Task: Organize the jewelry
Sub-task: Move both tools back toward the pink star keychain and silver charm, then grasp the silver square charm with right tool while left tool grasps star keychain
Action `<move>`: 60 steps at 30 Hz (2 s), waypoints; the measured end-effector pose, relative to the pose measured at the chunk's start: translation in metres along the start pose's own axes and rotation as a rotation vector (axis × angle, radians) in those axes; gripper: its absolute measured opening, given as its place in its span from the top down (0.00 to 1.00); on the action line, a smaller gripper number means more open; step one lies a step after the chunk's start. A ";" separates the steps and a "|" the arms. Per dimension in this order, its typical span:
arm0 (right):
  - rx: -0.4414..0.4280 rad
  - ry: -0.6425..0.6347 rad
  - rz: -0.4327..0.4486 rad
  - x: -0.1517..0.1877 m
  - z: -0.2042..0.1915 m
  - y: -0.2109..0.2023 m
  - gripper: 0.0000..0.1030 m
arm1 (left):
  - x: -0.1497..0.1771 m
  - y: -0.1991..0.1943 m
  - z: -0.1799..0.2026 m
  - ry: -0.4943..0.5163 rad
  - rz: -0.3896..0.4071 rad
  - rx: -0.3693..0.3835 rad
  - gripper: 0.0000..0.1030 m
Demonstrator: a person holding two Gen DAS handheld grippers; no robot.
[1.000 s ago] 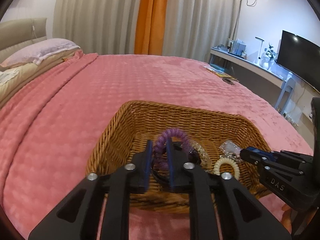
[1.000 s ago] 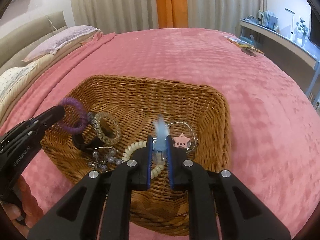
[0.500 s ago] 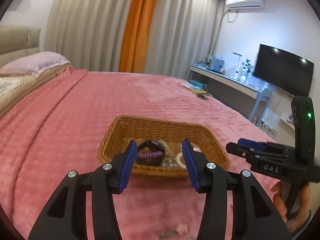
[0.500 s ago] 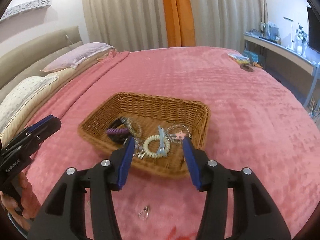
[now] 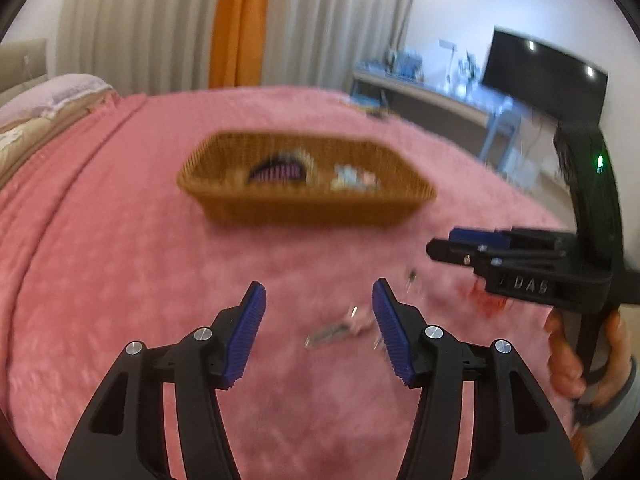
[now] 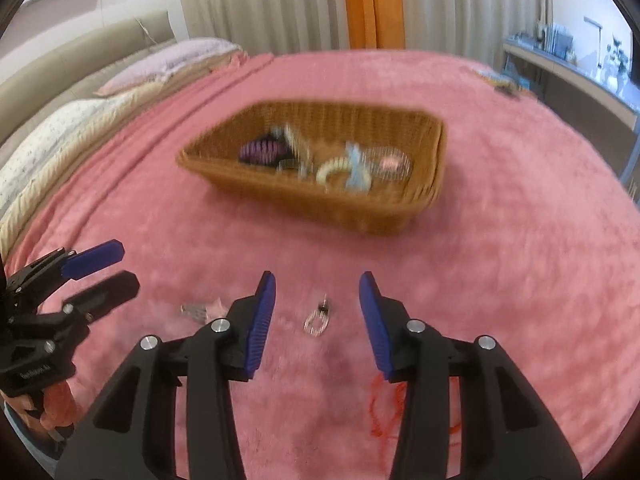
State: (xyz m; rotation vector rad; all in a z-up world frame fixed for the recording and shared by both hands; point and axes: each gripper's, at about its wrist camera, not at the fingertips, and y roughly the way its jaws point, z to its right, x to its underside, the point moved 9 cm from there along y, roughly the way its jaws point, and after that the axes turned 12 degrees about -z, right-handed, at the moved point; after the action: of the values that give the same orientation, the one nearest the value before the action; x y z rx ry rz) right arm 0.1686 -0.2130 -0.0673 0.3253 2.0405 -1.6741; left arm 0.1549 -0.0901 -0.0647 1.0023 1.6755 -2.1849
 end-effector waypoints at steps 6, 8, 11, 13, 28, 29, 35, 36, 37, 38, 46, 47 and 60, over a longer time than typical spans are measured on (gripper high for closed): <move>0.001 0.015 -0.056 0.014 0.002 0.028 0.61 | 0.016 0.032 0.001 0.080 -0.121 0.039 0.48; -0.003 0.021 -0.061 0.017 0.003 0.032 0.61 | 0.018 0.039 0.002 0.101 -0.139 0.032 0.48; -0.012 0.036 -0.070 0.019 0.007 0.036 0.61 | 0.016 0.051 0.006 0.144 -0.175 0.014 0.49; -0.020 0.046 -0.071 0.020 0.009 0.037 0.61 | 0.016 0.060 0.009 0.178 -0.206 0.016 0.53; 0.028 0.008 -0.057 0.023 0.003 0.041 0.61 | 0.016 0.062 0.001 0.069 -0.205 0.023 0.92; 0.029 0.008 -0.058 0.022 0.003 0.042 0.61 | 0.017 0.062 0.000 0.053 -0.197 0.021 0.92; 0.050 0.011 -0.071 0.017 0.002 0.048 0.61 | 0.018 0.057 -0.008 -0.007 -0.150 -0.001 0.98; 0.059 0.006 -0.075 0.016 0.001 0.049 0.61 | 0.018 0.058 -0.008 -0.011 -0.151 0.006 0.98; 0.065 0.000 -0.075 0.016 0.000 0.050 0.61 | 0.018 0.058 -0.009 -0.013 -0.151 0.011 0.98; 0.069 -0.005 -0.074 0.016 -0.001 0.050 0.66 | 0.018 0.058 -0.009 -0.014 -0.151 0.013 0.98; 0.084 -0.074 -0.046 0.019 -0.015 0.046 0.88 | 0.018 0.058 -0.010 -0.009 -0.144 0.019 0.98; 0.076 -0.081 -0.034 0.019 -0.017 0.044 0.88 | 0.018 0.058 -0.009 -0.007 -0.141 0.020 0.98; 0.053 -0.102 0.071 0.019 -0.024 0.020 0.88 | 0.013 0.040 -0.007 0.000 -0.053 0.032 0.98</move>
State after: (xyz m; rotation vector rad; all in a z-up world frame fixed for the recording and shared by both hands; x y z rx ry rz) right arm 0.1571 -0.1874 -0.0908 0.3196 1.8913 -1.6690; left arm 0.1698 -0.0940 -0.1047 0.9762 1.6910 -2.2513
